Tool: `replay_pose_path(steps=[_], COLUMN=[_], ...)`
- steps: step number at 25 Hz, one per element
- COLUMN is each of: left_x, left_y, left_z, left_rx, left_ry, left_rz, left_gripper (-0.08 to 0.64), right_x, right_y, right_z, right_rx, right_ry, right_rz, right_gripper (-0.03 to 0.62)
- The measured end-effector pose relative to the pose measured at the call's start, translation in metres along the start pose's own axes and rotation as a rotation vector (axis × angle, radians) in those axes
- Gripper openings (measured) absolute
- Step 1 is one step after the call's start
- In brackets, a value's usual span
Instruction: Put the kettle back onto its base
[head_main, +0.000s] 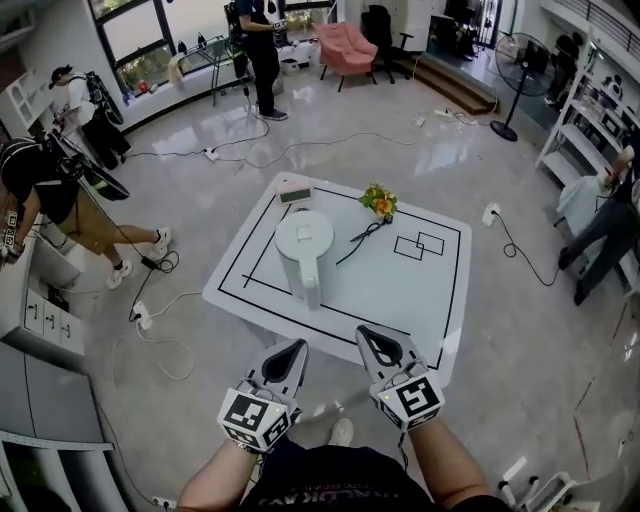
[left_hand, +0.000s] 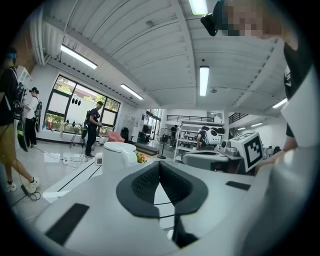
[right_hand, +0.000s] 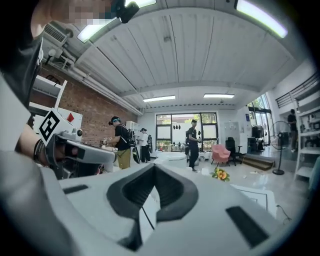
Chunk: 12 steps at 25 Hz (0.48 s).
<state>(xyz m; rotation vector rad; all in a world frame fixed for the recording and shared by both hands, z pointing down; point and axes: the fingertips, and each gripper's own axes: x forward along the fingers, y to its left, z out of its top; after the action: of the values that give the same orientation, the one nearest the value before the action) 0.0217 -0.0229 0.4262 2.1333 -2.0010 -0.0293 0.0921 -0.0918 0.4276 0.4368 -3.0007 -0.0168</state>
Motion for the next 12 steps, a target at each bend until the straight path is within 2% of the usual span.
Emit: replay_pose_path(steps=[6,12], left_x=[-0.029,-0.053], left_y=[0.004,0.019], left_z=[0.006,0.008], left_rx=[-0.016,-0.019], left_ry=[-0.031,-0.034], left_rz=[0.021,-0.011], left_gripper=[0.005,0.005], right_x=[0.004,0.010], right_y=[0.028,0.057], right_z=[-0.001,0.002], right_rx=[0.023,0.026], right_ry=[0.015,0.026], right_rz=[0.023,-0.019], right_gripper=[0.002,0.002])
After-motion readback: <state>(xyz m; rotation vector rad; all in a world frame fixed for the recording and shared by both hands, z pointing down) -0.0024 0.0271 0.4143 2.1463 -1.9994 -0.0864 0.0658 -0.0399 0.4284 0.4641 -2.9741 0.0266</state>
